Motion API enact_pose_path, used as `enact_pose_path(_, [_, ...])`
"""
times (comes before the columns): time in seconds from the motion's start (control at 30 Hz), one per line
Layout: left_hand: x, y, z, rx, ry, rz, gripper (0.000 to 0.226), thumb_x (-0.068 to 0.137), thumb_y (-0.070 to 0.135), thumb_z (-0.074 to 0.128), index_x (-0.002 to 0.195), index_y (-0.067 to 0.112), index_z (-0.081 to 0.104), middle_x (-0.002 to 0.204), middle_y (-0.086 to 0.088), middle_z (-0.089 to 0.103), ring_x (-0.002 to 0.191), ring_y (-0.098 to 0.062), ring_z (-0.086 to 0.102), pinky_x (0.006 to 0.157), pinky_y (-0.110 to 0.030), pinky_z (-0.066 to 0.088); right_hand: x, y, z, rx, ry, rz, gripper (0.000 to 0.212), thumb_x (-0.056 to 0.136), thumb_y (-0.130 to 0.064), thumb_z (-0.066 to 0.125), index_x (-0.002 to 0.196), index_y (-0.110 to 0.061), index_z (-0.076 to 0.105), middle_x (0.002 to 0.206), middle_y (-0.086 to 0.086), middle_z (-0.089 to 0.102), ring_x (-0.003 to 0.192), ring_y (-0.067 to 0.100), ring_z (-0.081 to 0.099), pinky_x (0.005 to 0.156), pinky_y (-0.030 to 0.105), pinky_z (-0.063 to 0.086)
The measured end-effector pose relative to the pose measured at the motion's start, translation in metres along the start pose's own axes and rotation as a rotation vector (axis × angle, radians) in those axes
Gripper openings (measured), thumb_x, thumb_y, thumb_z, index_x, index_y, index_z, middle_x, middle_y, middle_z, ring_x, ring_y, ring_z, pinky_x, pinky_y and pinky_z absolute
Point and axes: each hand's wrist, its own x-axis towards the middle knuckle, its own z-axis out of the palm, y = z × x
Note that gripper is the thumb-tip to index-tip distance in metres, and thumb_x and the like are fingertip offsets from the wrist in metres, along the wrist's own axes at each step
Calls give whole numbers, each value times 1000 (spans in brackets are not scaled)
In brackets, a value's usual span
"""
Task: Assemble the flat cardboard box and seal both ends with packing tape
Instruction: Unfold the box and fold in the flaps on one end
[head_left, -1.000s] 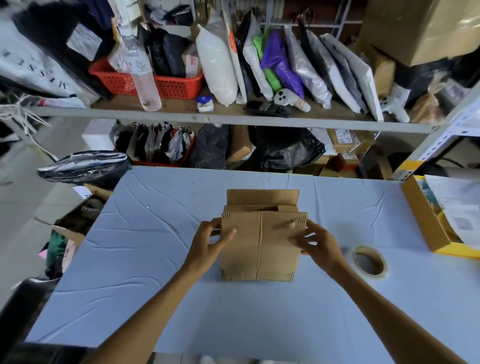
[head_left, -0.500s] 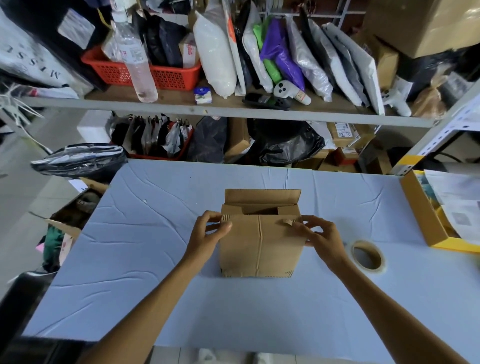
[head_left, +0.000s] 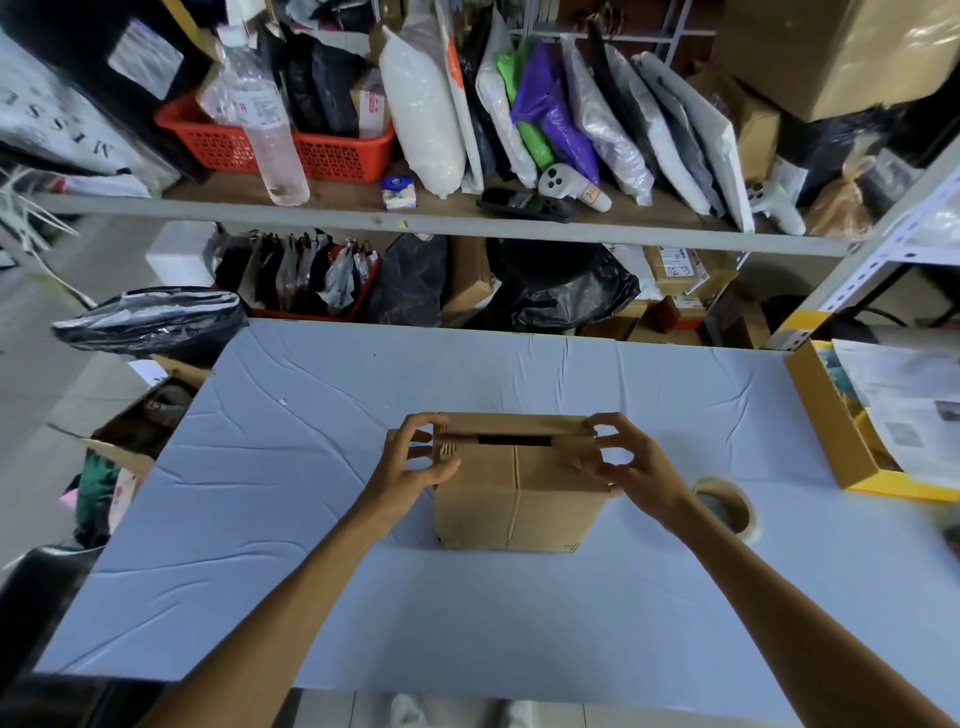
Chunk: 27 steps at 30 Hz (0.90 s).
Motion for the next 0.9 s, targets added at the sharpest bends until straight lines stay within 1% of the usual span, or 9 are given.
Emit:
enact_pose_path(0.07, [-1,-2,1,35,18,30,29,84,18,70,107,31,58,123,-2,43,116,-8,52,76,-12,50,0,5,2,1,26,8,33,70,-35,67,102,-37,61,107,-1,66,81,38,65,67,42,53])
enact_pose_path(0.13, [-2,-6,0,36,13,38,26,80,27,74,102,34,61,123,4,47,116,-6,53,93,-26,49,0,11,3,13,53,0,27,70,-38,69,96,-36,64,108,-4,66,81,38,65,66,41,52])
enact_pose_path(0.2, [-4,-10,-2,13,1,15,29,73,39,75,100,36,62,126,11,53,115,-7,57,100,-37,47,-1,15,3,27,64,8,24,70,-39,71,93,-36,65,110,-4,65,76,30,63,66,39,51])
enact_pose_path(0.27, [-7,-11,0,5,21,0,32,71,40,76,98,32,62,124,14,60,111,-8,61,98,-36,49,-3,17,5,37,68,-2,22,73,-32,74,93,-37,66,111,-2,66,72,23,59,65,38,50])
enact_pose_path(0.4, [1,1,5,-23,78,29,28,75,19,79,97,24,63,127,13,59,108,-10,64,84,-22,52,0,8,7,46,179,-53,28,79,-14,76,97,-34,67,103,-3,69,69,17,58,63,33,48])
enact_pose_path(0.5, [11,12,7,-1,63,26,26,75,19,79,96,22,63,125,10,61,104,-10,65,74,-15,52,6,4,4,78,228,-65,14,82,-16,73,91,-25,70,94,-4,70,84,13,63,65,34,52])
enact_pose_path(0.67, [6,-2,11,-28,69,-5,25,76,18,79,96,21,65,129,4,61,101,-6,66,72,-17,53,3,17,9,101,249,7,9,81,-17,74,86,-13,68,91,-4,67,71,18,61,59,41,54])
enact_pose_path(0.8, [6,0,13,-25,135,26,23,77,18,78,95,13,64,114,20,61,100,-9,67,73,-15,52,2,17,12,101,254,5,11,79,-17,77,86,-21,70,90,-5,69,68,17,60,59,36,51])
enact_pose_path(0.9, [15,7,16,-24,150,46,22,76,17,79,93,14,65,106,30,59,92,-12,69,73,-19,53,9,7,11,106,305,-32,13,78,-6,76,86,-14,69,88,-1,70,72,11,60,56,29,48])
